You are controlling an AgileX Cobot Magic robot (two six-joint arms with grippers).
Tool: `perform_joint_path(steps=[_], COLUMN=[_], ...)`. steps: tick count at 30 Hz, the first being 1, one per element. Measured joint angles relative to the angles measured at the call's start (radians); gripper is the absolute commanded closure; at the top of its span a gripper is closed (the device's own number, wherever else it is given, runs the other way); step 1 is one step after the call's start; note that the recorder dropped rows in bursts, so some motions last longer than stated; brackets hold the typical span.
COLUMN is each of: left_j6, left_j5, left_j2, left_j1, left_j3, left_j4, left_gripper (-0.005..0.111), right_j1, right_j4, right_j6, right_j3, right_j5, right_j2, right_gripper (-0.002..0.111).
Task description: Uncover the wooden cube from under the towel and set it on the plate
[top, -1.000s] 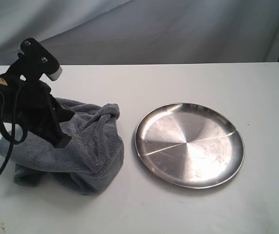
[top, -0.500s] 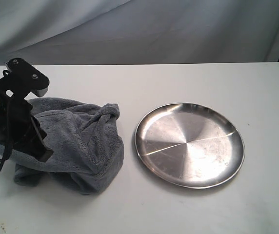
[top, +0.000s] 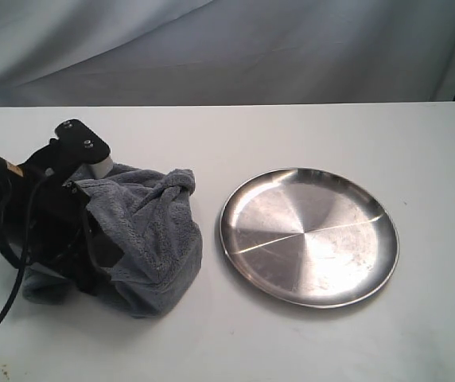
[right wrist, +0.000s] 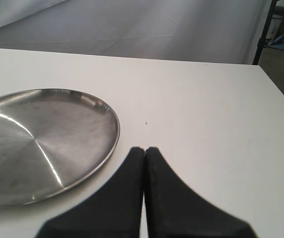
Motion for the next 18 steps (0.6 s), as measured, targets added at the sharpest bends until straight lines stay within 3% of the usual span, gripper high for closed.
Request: perform_joint_path(steps=[7,10,14,18], left_j6=[0.094,0.159,0.211,0.223], left_j5=[-0.011,-0.011,-0.011,-0.011], left_j2=[0.008,0.008,0.008,0.008], left_j1=[0.0,0.0,0.0,0.0], left_j3=[0.0,0.0,0.0,0.0], left_j4=[-0.185,-0.227,-0.236,-0.243], left_gripper=[0.105,0.096,0.07,0.025], right_j1=[0.0,0.0,0.0,0.0], right_j4=[0.0,0.0,0.0,0.0], right_j6=[0.0,0.0,0.0,0.0], right_j3=[0.0,0.0,0.0,0.0], right_j5=[0.0,0.0,0.0,0.0], right_j2=[0.0,0.0,0.0,0.0], right_gripper=[0.108,0.108,0.108,0.108])
